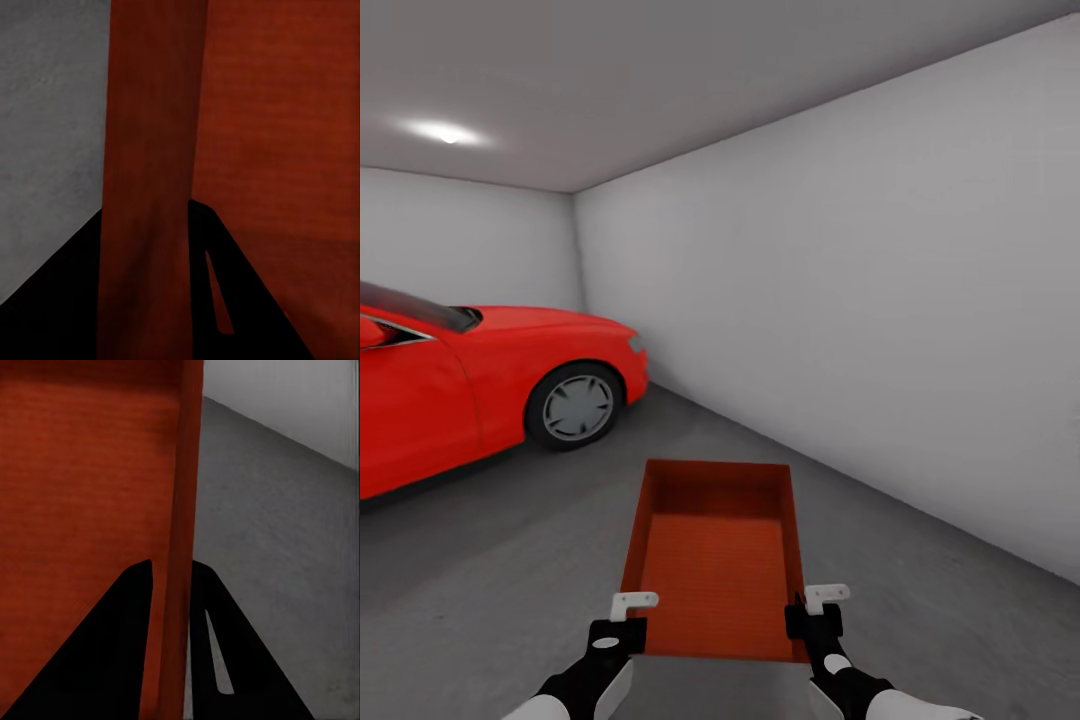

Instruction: Move the two storage containers from the living room to the garage. In the garage, place one container on the floor and stack the other container on top of it (either order is fine).

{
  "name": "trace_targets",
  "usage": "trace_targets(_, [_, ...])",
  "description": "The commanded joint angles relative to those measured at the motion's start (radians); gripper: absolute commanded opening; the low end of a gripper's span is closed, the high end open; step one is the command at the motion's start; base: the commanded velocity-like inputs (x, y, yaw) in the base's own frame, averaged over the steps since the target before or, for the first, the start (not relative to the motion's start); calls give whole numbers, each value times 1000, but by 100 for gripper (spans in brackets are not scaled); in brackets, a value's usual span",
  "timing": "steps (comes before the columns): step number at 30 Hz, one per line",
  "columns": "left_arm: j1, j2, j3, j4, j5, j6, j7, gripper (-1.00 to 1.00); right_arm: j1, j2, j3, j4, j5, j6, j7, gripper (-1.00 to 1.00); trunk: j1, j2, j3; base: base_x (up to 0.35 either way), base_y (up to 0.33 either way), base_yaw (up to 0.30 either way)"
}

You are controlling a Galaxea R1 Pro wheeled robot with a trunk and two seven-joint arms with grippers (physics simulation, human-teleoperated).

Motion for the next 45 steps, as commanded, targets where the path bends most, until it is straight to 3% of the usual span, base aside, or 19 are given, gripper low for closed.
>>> trace_targets(1, [0,1,0,18,15,1,11,-100,-2,0,-79,-1,-21,-50,-12,-100,1,-1,-1,321,0,-282])
trace_targets(21, [0,1,0,19,15,1,11,-100,-2,0,-79,-1,-24,-50,-12,-100,1,-1,-1,321,7,-282])
trace_targets(45, [0,1,-2,24,15,1,11,-100,-2,0,-79,-1,-25,-50,-12,-100,1,-1,-1,321,114,-282])
